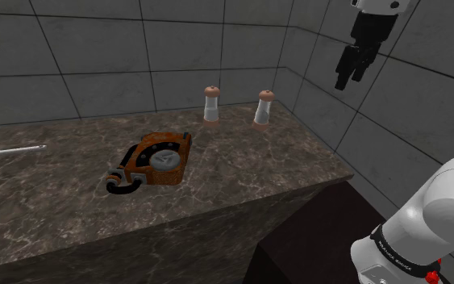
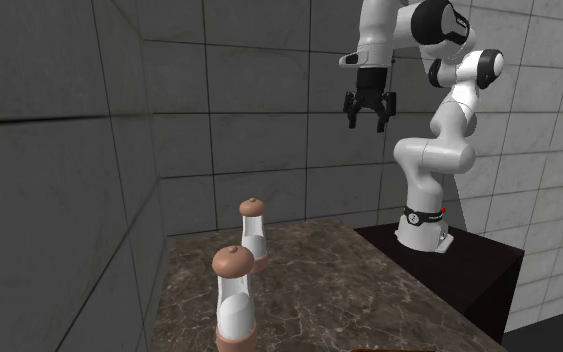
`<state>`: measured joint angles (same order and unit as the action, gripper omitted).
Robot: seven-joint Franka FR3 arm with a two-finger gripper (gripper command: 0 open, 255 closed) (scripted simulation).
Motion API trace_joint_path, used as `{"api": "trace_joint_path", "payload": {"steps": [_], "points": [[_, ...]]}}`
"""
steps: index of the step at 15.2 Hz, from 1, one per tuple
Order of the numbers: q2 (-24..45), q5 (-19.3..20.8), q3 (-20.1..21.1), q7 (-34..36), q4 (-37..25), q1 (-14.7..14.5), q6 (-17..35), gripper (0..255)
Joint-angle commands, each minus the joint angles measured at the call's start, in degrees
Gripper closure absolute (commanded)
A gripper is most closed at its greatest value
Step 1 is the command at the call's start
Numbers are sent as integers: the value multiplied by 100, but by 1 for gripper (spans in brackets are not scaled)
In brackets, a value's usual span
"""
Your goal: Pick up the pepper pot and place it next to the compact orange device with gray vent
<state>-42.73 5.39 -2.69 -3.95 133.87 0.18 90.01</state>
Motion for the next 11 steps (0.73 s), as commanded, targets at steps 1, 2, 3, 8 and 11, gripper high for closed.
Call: {"api": "trace_joint_path", "payload": {"steps": [1,2,3,8,11], "points": [[0,0,0,0,0,0,0,0],[173,28,-16,-5,-8,5,180,0],[350,56,-31,-9,-25,10,357,0],[1295,184,-106,-24,-230,37,1178,0],[1896,250,-145,-30,-449,56,1610,0]]}}
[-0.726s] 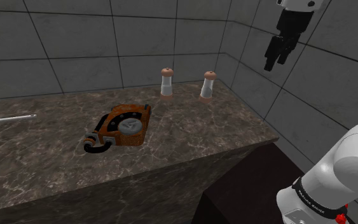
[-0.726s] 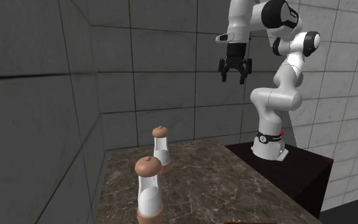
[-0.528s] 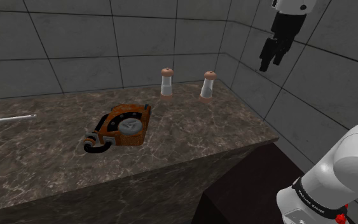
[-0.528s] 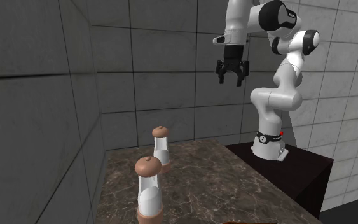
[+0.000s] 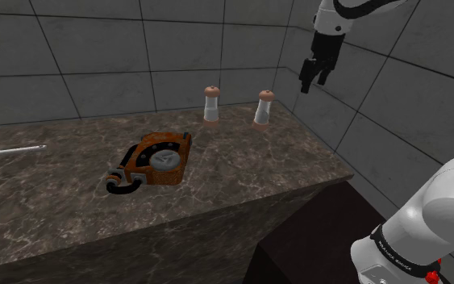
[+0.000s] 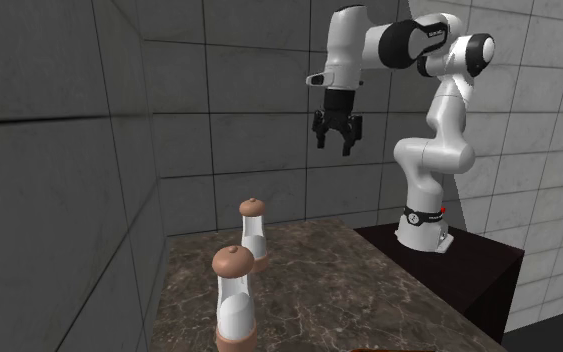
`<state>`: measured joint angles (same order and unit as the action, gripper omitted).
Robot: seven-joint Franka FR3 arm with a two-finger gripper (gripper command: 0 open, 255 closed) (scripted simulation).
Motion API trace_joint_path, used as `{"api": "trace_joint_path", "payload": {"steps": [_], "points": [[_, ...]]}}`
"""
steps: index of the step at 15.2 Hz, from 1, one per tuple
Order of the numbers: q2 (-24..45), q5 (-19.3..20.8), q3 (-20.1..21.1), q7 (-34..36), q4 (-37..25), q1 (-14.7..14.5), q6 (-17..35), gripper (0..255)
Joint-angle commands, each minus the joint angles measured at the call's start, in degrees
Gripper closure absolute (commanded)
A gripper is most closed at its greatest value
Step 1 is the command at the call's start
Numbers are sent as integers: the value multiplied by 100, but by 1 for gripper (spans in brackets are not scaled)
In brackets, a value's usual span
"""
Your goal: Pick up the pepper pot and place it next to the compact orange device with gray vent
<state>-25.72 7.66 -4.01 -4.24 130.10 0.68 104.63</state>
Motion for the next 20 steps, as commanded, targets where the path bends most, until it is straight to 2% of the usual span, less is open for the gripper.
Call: {"api": "trace_joint_path", "payload": {"steps": [1,9,16,20], "points": [[399,43,-26,-4,-160,12,281,0],[2076,161,-114,-26,-1142,67,1112,0],[3587,198,-170,-71,-2411,130,1478,0],[3742,204,-183,-71,-2361,153,1691,0]]}}
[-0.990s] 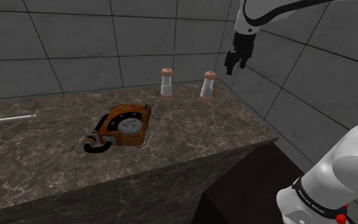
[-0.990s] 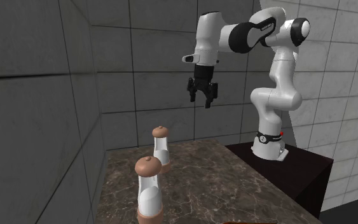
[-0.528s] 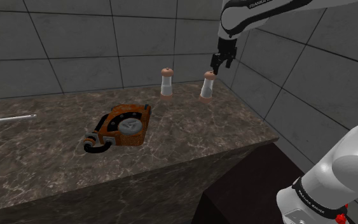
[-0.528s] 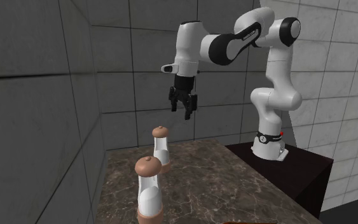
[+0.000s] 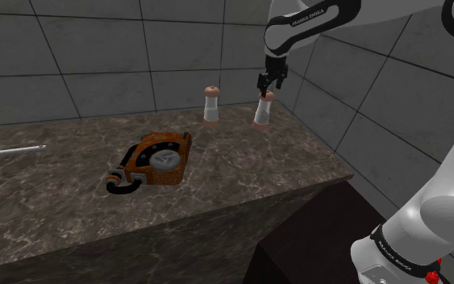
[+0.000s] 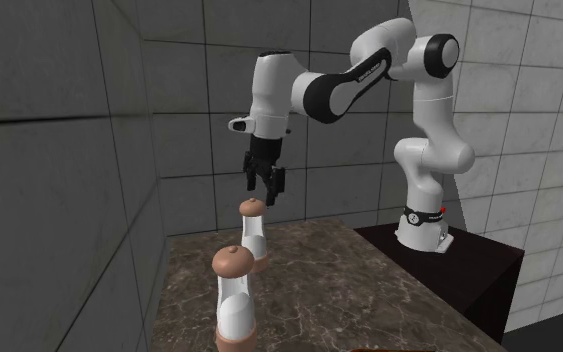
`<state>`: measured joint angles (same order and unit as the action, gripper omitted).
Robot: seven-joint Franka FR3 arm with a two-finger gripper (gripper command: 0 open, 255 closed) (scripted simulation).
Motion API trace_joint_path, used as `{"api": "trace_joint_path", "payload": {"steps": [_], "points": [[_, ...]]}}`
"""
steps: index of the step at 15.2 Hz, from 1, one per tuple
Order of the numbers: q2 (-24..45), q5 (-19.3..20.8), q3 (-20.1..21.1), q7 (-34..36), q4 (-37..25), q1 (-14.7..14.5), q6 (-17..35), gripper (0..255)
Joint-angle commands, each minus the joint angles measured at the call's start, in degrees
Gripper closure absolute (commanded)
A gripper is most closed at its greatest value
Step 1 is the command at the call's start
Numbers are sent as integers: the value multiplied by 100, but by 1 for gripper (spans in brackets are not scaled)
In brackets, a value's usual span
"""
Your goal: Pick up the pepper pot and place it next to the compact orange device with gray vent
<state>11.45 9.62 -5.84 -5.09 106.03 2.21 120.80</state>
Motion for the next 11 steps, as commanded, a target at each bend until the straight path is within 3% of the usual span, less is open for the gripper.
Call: {"api": "trace_joint_path", "payload": {"steps": [1,4,11], "points": [[57,9,-5,15,80,6,141,0],[180,15,-19,19,194,30,381,0],[180,15,-19,19,194,31,381,0]]}}
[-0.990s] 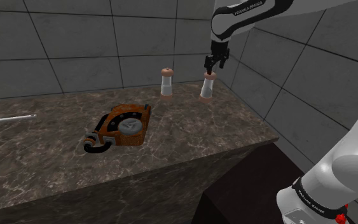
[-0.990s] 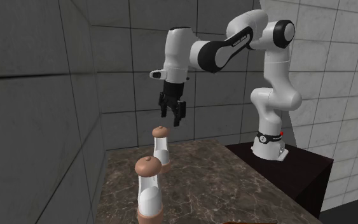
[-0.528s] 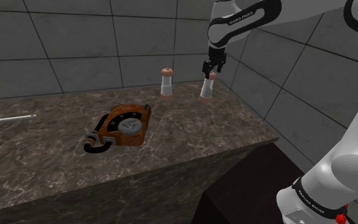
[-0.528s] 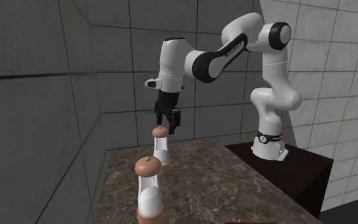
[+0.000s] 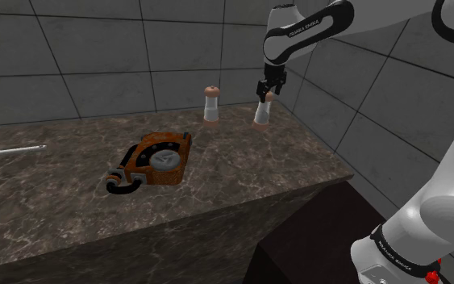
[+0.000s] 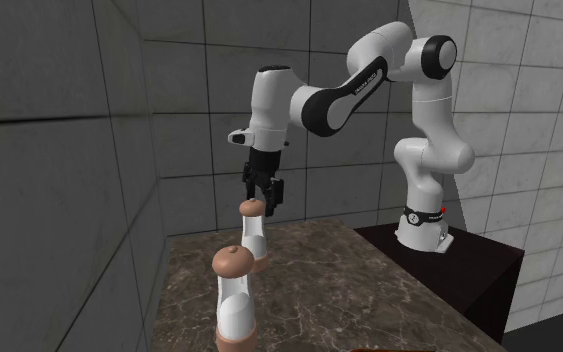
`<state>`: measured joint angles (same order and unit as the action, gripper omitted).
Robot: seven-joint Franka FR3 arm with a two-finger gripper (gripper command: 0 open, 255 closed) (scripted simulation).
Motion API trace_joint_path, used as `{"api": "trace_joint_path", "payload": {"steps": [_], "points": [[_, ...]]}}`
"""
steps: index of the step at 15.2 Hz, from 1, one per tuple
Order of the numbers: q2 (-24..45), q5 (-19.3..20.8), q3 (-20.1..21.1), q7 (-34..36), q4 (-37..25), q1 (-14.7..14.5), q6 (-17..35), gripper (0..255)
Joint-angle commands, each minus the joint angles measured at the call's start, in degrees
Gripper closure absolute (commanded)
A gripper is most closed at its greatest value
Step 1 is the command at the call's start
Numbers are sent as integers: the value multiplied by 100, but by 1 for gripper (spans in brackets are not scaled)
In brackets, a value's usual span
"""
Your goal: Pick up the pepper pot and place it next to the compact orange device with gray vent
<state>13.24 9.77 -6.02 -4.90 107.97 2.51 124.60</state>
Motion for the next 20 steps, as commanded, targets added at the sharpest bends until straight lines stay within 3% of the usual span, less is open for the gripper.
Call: {"api": "trace_joint_path", "payload": {"steps": [1,2,11,20], "points": [[0,0,0,0,0,0,0,0],[0,0,0,0,0,0,0,255],[0,0,0,0,0,0,1,255],[-234,-34,8,-95,-394,-11,-621,255]]}}
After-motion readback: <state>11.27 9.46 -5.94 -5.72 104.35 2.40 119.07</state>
